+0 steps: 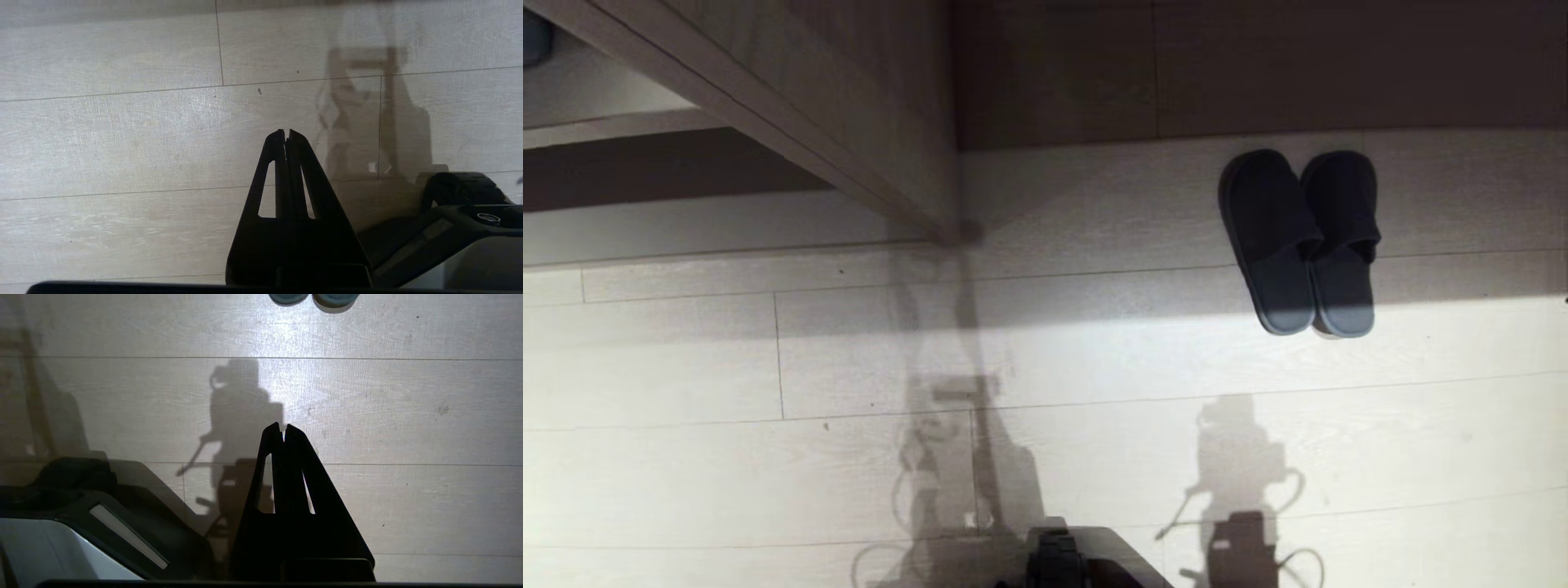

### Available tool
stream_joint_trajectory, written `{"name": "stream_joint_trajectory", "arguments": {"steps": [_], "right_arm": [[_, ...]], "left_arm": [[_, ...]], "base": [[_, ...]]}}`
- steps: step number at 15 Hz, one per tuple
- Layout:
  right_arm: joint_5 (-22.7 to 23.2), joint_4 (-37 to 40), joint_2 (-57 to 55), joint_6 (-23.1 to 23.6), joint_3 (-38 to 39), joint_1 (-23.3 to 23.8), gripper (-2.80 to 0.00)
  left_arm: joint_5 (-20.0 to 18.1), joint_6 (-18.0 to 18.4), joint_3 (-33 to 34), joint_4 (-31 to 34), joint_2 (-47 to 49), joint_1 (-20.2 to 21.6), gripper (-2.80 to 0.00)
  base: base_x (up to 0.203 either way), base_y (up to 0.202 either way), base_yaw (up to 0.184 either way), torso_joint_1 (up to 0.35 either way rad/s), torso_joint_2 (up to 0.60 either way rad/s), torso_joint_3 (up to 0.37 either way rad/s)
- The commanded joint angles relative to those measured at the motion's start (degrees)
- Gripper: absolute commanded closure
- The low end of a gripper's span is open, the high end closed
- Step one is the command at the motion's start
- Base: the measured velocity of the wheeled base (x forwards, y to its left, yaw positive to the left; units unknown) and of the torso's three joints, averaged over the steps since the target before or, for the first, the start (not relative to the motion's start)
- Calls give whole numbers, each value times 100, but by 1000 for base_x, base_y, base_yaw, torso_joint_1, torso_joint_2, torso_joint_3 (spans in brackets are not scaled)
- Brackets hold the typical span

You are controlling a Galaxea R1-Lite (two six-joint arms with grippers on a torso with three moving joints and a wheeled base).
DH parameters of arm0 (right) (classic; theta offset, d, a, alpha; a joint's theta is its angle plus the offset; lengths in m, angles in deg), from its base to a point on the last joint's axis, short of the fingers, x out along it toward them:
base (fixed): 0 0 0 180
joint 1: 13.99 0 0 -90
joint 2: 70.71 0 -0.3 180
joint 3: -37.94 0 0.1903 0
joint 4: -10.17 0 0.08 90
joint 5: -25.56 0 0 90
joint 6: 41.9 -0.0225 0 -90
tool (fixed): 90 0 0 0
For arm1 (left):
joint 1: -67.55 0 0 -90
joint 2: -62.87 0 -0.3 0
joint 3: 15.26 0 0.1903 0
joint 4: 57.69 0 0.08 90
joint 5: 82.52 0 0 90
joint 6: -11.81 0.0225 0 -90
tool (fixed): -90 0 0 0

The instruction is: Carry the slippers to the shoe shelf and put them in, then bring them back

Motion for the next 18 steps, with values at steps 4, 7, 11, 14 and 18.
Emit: {"name": "stream_joint_trajectory", "arguments": {"steps": [4,7,11,14,18], "right_arm": [[4,-2,-14,3,1,-2,0],[4,-6,-20,3,1,-2,0],[4,-6,-20,3,1,-2,0],[4,-6,-20,3,1,-2,0],[4,-6,-20,3,1,-2,0]], "left_arm": [[2,-6,0,-4,-1,0,0],[2,-6,0,-4,5,0,0],[2,-6,0,-4,-1,0,0],[2,-6,0,-4,-1,0,0],[2,-6,0,-4,-1,0,0]], "base": [[0,0,0,3,3,205],[0,0,0,2,1,200],[0,0,0,2,2,201],[0,0,0,1,3,203],[0,0,0,3,-2,205]]}}
